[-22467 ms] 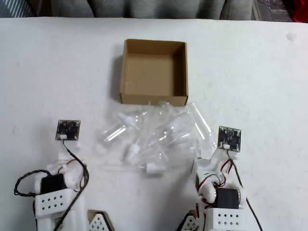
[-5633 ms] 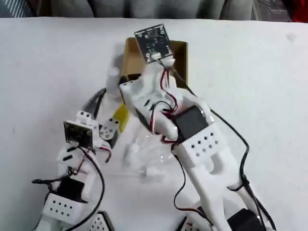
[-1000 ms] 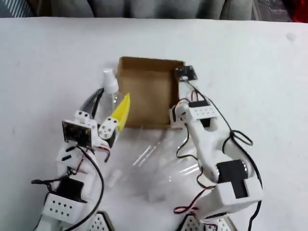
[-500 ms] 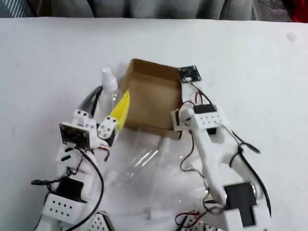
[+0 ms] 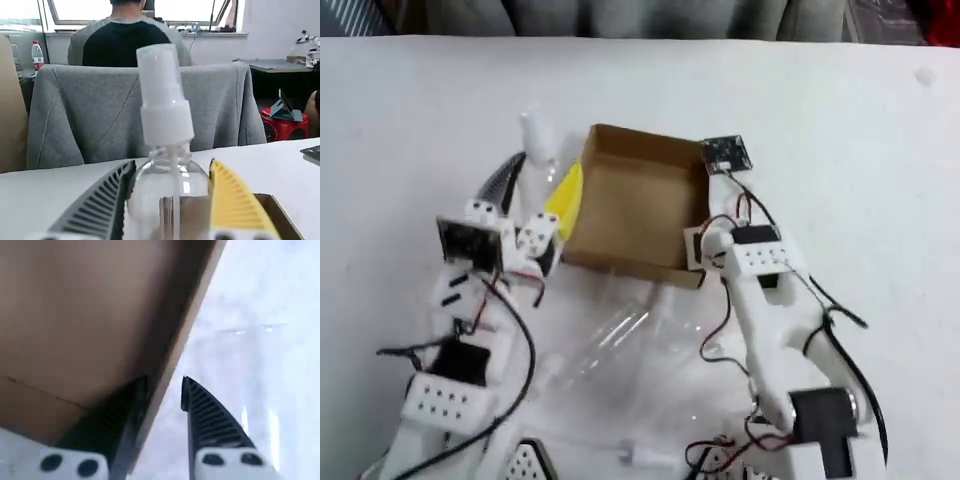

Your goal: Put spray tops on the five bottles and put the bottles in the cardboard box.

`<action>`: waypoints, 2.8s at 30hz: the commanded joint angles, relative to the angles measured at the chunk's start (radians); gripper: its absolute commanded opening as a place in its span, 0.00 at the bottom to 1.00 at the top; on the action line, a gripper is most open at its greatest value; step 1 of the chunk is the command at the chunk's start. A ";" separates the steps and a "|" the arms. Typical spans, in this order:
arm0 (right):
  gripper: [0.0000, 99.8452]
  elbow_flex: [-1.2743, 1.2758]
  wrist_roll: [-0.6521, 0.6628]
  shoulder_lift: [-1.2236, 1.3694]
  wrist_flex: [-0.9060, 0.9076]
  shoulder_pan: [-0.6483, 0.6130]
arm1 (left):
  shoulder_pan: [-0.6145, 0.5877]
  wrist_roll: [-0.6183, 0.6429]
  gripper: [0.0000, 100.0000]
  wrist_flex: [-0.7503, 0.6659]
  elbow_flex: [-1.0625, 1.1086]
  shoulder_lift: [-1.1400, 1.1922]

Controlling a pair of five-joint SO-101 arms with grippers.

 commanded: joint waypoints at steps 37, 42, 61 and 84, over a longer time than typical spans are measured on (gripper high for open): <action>0.17 -0.118 0.015 0.077 0.016 0.022 | 0.033 0.006 0.03 -1.125 -0.844 1.745; 0.17 -0.118 0.015 0.077 0.018 0.024 | 0.030 0.006 0.03 -1.128 -0.921 1.851; 0.17 -0.118 0.015 0.077 0.016 0.027 | 0.077 0.094 0.02 -1.231 -0.753 1.733; 0.17 -0.117 0.015 0.079 0.019 0.022 | 0.033 0.106 0.03 -1.048 -0.825 1.741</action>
